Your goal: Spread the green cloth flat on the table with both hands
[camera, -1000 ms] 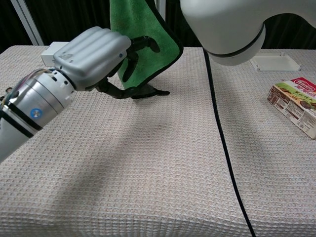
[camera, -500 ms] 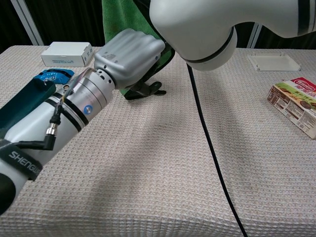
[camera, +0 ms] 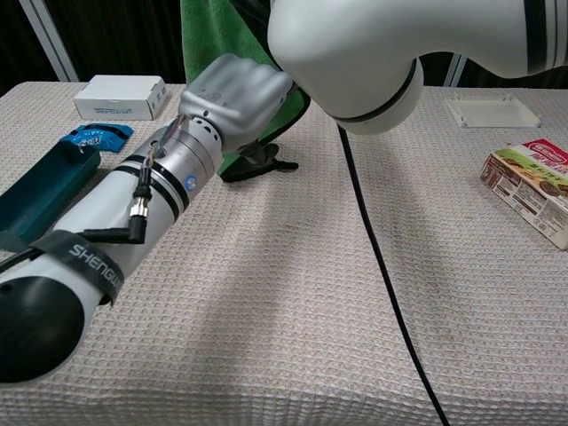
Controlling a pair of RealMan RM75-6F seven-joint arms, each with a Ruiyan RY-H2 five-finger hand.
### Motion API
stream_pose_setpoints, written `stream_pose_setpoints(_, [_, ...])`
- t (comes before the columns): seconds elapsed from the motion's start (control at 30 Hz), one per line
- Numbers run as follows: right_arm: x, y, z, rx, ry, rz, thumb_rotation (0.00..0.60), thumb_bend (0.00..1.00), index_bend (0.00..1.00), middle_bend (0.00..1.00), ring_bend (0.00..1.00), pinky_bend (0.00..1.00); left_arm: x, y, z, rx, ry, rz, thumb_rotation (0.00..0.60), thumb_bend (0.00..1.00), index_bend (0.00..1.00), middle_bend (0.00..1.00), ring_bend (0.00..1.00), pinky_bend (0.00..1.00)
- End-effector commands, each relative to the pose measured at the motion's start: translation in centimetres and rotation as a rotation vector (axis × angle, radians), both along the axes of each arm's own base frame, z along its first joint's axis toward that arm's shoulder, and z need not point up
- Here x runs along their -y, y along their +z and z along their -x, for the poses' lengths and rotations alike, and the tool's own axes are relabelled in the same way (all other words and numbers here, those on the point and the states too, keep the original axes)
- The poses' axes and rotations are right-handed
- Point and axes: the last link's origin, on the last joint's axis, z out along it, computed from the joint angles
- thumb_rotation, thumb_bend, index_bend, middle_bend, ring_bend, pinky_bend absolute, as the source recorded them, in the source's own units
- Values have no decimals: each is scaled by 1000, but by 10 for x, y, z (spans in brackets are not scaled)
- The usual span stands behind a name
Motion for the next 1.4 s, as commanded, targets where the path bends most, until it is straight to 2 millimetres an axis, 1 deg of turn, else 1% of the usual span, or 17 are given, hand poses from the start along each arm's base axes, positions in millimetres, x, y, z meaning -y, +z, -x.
stream_pose_setpoints(0.03, [1,1,2,-1,-1,3,600,612,750,289,0,0,2,2,-2,25,1,-26,600,344,234,801,888,928])
stream_pose_setpoints(0.2, [1,4,6,14,-3,-4,600,611,750,289,0,0,2,6,7,55,-53,-93,600,345,380,747,880,929])
stream_pose_setpoints(0.33, [0,6,10,23,-2,-12,600,611,750,289,0,0,-7,7,16,81,-62,-128,600,346,442,727,878,935])
stream_pose_setpoints(0.5, [-2,8,13,24,0,-17,600,609,751,289,0,0,-13,11,23,109,-73,-157,600,361,471,717,878,942])
stream_pose_setpoints(0.67, [-4,11,17,35,-1,-21,600,608,751,289,0,0,-11,14,28,204,-104,-146,600,432,621,746,882,949])
stream_pose_setpoints(0.7, [-4,12,19,36,-2,-20,600,608,751,289,0,0,-10,15,30,223,-111,-146,600,440,638,752,883,950])
stream_pose_setpoints(0.8, [-4,17,29,50,-16,-26,600,608,751,288,0,0,-9,19,39,271,-151,-140,600,474,703,782,887,957])
stream_pose_setpoints(0.9, [-6,23,41,58,-29,-46,600,609,750,287,0,0,-6,25,50,295,-213,-120,600,492,738,802,888,960])
stream_pose_setpoints(1.03, [-15,36,64,61,-40,-90,600,608,750,285,0,0,-6,44,69,306,-313,-81,600,516,765,808,887,957])
stream_pose_setpoints(1.17, [-20,51,82,53,-57,-109,600,608,750,284,0,0,-15,65,85,215,-408,-104,600,517,766,809,880,953])
stream_pose_setpoints(1.27, [-20,61,91,56,-71,-114,600,608,749,283,0,0,-25,82,95,165,-447,-138,600,518,766,809,867,952])
stream_pose_setpoints(1.4, [-16,69,95,66,-85,-100,600,608,749,283,0,0,-39,102,105,82,-473,-179,600,519,765,809,854,952])
